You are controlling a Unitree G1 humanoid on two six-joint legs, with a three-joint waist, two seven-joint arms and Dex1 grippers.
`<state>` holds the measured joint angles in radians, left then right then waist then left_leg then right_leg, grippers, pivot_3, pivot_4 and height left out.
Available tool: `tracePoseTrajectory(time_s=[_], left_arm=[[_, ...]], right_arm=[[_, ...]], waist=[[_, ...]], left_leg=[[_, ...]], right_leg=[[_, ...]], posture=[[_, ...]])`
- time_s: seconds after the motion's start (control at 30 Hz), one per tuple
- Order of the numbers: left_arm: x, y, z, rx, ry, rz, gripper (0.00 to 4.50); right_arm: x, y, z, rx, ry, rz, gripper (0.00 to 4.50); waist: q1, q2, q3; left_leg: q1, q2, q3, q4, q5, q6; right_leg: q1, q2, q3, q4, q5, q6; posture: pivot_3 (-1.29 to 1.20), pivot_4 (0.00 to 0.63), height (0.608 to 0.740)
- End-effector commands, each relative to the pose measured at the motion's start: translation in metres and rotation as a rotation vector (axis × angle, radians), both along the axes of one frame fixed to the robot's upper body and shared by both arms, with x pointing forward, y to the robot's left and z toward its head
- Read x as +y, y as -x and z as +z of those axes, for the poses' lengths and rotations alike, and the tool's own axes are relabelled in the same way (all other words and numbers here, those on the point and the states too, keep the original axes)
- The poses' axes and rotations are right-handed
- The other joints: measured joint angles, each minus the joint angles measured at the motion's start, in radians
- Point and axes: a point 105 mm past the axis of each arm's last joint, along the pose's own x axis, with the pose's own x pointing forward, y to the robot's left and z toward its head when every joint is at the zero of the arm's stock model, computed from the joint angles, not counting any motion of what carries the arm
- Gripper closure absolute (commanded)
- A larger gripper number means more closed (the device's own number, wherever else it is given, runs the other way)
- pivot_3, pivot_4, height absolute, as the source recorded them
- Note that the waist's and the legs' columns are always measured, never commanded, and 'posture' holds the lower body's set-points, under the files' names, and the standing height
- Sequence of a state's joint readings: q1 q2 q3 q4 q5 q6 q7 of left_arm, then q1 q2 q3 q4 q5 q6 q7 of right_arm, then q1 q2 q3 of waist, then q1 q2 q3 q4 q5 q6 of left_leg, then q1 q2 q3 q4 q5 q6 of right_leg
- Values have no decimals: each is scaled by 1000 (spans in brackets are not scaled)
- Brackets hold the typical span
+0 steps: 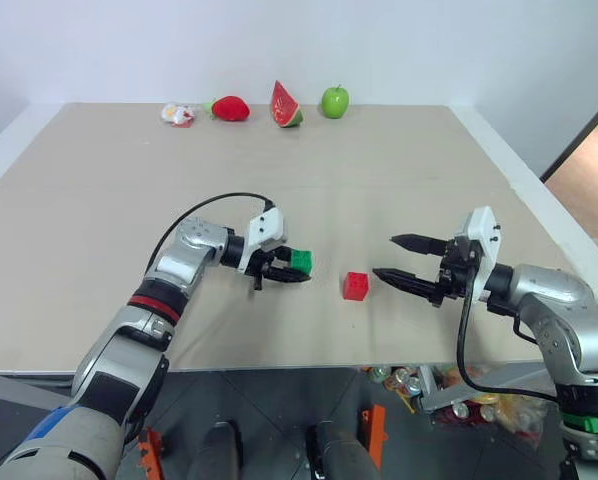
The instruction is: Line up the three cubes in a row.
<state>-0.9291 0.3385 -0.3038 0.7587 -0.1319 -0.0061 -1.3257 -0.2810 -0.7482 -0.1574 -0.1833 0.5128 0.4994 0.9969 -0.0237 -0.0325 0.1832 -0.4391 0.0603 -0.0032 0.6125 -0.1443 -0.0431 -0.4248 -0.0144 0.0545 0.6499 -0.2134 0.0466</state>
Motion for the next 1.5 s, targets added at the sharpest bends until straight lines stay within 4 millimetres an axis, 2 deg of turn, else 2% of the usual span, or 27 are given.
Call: tracePoseTrajectory(time_s=[0.03, 0.23, 0.6, 0.83, 0.93, 1.13, 1.43, 1.47, 1.5], left_arm=[[5, -5, 11, -53, -6, -9, 3144], [6, -2, 6, -18, 12, -17, 3144], [-10, 4, 10, 36, 78, -53, 3144], [-5, 3, -5, 49, 39, -32, 3144], [-2, -5, -12, 44, 24, 28, 3144], [-5, -6, -21, 33, 4, 26, 3144], [-12, -5, -14, 46, 61, 9, 3144], [-13, -5, -12, 49, 70, 10, 2070], [-14, -4, -10, 63, 85, 0, 1786]], right_arm=[[-6, 4, 8, -40, 31, 1, 578], [-17, 3, 7, -15, 29, 0, 578], [-9, -5, 8, -21, 25, 24, 578], [-8, -5, 10, -27, 21, 26, 578], [-7, -5, 11, -31, 19, 23, 578], [-7, -5, 13, -39, 17, 19, 578], [-7, -6, 15, -48, 16, 12, 578], [-7, -7, 15, -49, 16, 12, 578], [-7, -7, 15, -49, 15, 12, 578]], waist=[[0, 0, 0], [0, 0, 0], [0, 0, 0], [0, 0, 0], [0, 0, 0], [0, 0, 0], [1, 0, 0], [1, 0, 0], [0, 0, 0]], left_leg=[[0, 0, 0, 0, 0, 0], [0, 0, 0, 1, 0, 0], [-1, 0, 0, 4, -1, 1], [-1, 0, 0, 4, -2, 2], [-1, 0, 0, 5, -2, 2], [-1, 0, 0, 7, -2, 3], [-1, -2, 0, 9, -2, 3], [-1, -2, 0, 9, -2, 3], [-1, -2, 0, 9, -2, 3]], right_leg=[[0, 0, 0, 0, 0, 0], [0, 0, 0, 0, 0, 0], [1, 0, 0, 0, 1, 1], [1, 0, 0, 0, 1, 2], [1, 0, 1, 0, 1, 2], [2, 0, 1, 0, 2, 2], [3, -1, 2, 0, 3, 3], [3, -1, 2, 0, 3, 3], [3, -1, 2, 0, 3, 3]], posture=[[0, 150, 740], [0, 150, 740], [0, 150, 740], [0, 150, 740], [0, 150, 740], [0, 150, 740], [0, 150, 740], [0, 150, 740], [0, 150, 740]])
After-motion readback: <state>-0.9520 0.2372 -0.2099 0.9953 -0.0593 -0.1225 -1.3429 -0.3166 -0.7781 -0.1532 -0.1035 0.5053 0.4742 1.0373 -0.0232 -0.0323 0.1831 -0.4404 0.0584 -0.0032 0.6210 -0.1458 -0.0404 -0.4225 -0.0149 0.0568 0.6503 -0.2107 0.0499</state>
